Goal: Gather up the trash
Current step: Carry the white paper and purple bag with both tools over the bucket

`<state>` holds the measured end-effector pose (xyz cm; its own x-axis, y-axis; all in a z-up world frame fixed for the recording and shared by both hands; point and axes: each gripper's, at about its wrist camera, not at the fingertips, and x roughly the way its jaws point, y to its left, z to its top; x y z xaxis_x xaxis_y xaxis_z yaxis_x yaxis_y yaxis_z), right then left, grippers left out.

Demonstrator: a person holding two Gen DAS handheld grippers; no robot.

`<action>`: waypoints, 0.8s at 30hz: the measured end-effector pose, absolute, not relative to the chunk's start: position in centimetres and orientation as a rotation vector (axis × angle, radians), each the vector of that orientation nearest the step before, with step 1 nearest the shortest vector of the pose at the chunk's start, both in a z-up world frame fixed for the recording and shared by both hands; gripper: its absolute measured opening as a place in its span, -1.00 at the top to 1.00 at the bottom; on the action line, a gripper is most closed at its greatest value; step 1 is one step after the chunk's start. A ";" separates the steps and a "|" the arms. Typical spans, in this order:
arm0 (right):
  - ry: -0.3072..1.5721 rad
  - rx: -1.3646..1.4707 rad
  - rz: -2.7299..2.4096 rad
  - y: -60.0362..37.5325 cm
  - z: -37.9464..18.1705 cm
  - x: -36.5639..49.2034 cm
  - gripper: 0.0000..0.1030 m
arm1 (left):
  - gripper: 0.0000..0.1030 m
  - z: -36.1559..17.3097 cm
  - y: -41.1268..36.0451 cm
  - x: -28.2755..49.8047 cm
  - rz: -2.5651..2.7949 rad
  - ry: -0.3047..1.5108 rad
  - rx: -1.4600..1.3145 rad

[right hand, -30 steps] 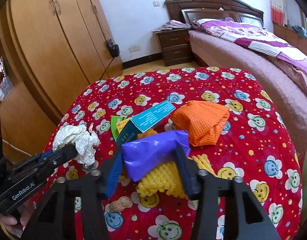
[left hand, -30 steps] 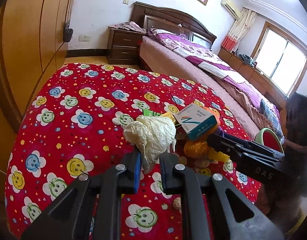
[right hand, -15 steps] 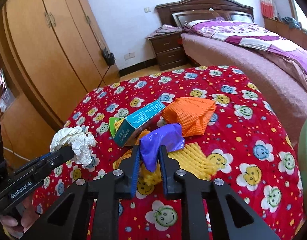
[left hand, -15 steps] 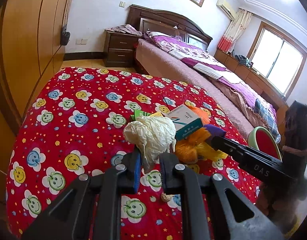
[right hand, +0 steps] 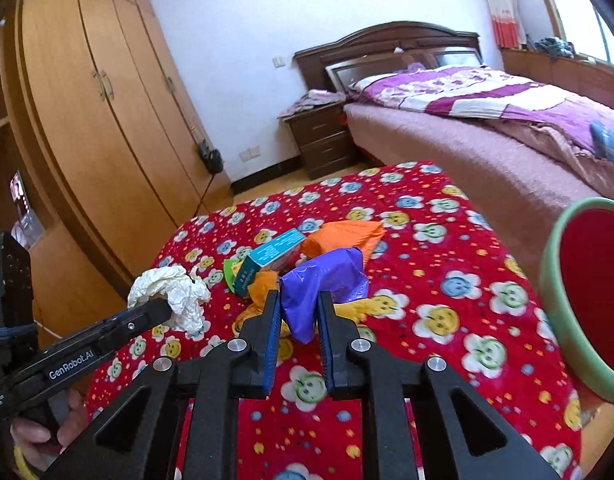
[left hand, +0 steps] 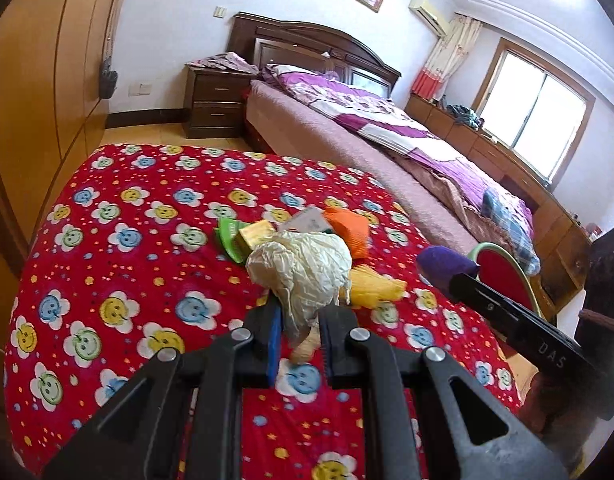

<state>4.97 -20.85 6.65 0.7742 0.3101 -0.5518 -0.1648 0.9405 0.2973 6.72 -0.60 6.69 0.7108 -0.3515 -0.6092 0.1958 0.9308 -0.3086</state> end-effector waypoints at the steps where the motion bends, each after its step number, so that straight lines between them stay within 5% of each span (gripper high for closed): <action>1: 0.635 0.240 0.251 -21.2 6.8 4.6 0.65 | 0.70 6.8 -0.9 6.6 -0.311 0.719 -0.226; 24: 0.576 0.317 0.028 -31.7 8.4 -2.3 0.65 | 0.71 9.3 -13.7 5.0 -0.521 0.720 -0.041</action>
